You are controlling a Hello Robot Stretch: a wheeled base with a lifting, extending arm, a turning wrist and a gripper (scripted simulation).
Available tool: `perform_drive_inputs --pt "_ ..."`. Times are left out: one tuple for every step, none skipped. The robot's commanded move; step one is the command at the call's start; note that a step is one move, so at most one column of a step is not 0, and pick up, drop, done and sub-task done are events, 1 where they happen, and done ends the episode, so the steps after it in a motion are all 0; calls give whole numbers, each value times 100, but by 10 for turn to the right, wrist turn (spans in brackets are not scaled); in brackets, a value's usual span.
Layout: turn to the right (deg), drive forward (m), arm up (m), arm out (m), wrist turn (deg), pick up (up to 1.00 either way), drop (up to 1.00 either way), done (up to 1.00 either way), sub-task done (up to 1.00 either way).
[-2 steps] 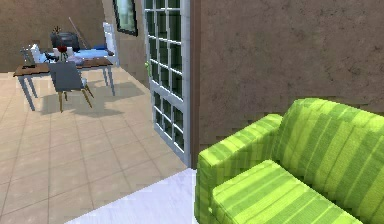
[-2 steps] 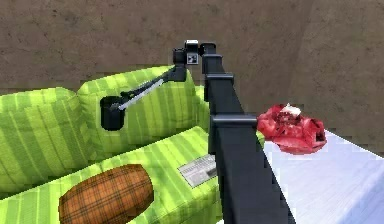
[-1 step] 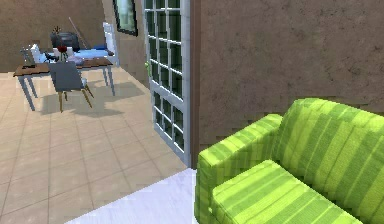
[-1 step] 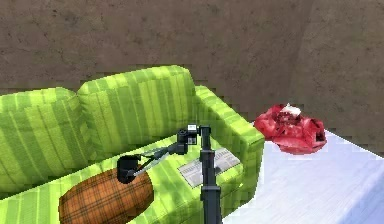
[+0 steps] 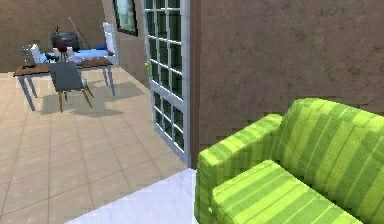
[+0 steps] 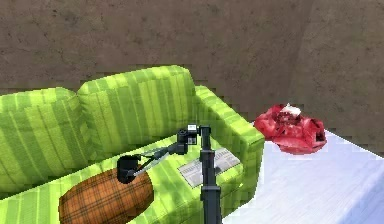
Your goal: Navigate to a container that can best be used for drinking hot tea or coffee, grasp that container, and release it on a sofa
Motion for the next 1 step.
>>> perform_drive_inputs --pt "0 0 0 0 0 0 100 0 0"
